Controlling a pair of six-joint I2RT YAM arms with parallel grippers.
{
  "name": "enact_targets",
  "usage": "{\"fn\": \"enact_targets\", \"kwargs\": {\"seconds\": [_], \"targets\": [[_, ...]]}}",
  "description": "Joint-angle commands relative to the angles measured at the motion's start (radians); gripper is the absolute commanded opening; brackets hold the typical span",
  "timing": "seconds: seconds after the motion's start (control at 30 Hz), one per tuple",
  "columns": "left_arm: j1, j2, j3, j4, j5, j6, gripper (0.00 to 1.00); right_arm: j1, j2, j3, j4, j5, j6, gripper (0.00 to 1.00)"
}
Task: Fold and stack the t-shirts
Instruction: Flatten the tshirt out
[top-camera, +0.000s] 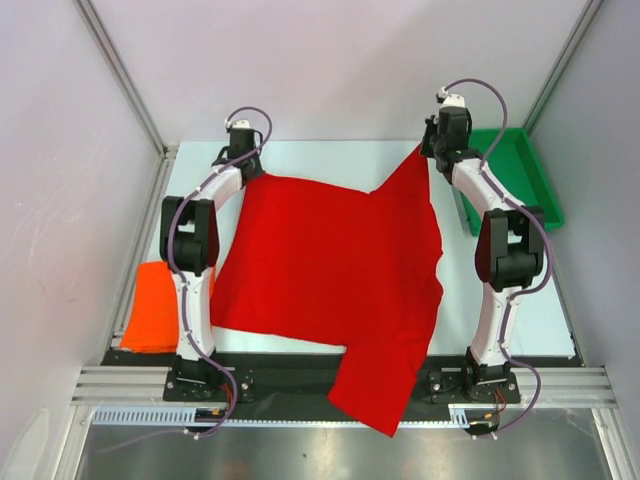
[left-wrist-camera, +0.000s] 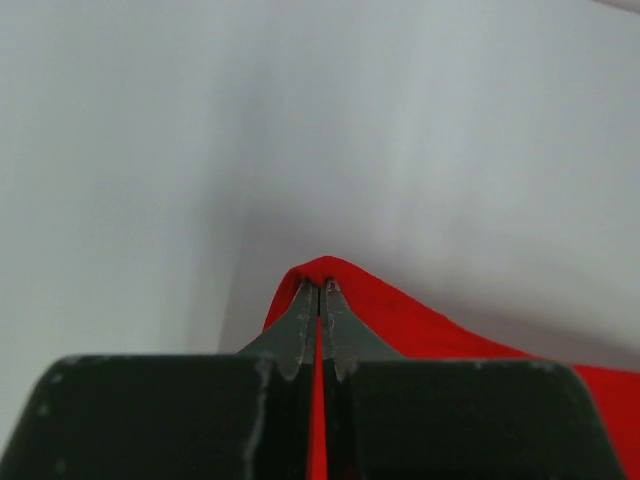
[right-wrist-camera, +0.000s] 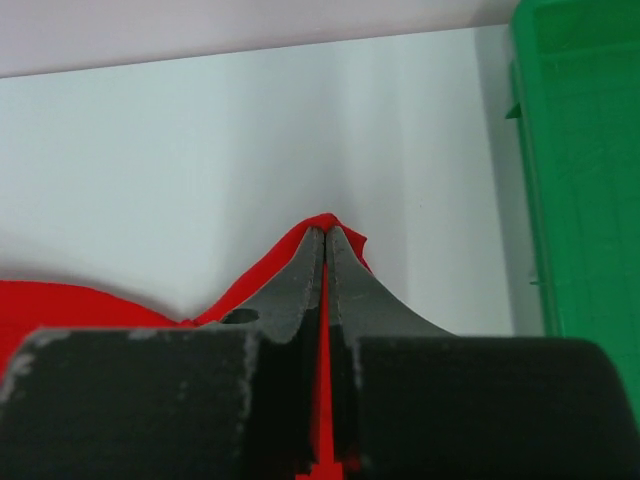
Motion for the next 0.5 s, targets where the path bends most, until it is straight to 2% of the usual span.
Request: {"fn": "enact_targets", "kwargs": {"seconds": [0.0,0.23,0.47], "targets": [[0.030,-0.005,0.130,0.029,0.058,-0.030,0.01,0.001,-0.019,0.088,0.012,-0.019,0.032,0.00],[0.043,-0.173,0.076,0.024,0.097,-0.051,0.00,-0.036,-0.136,0.099,0.056,0.013,0.088,0.00],[0.041,-0.435,0.074,0.026,0.127,-0.059,0.00,-0.046,-0.301,0.146,0.084,0.018,0.052,0.00]]}}
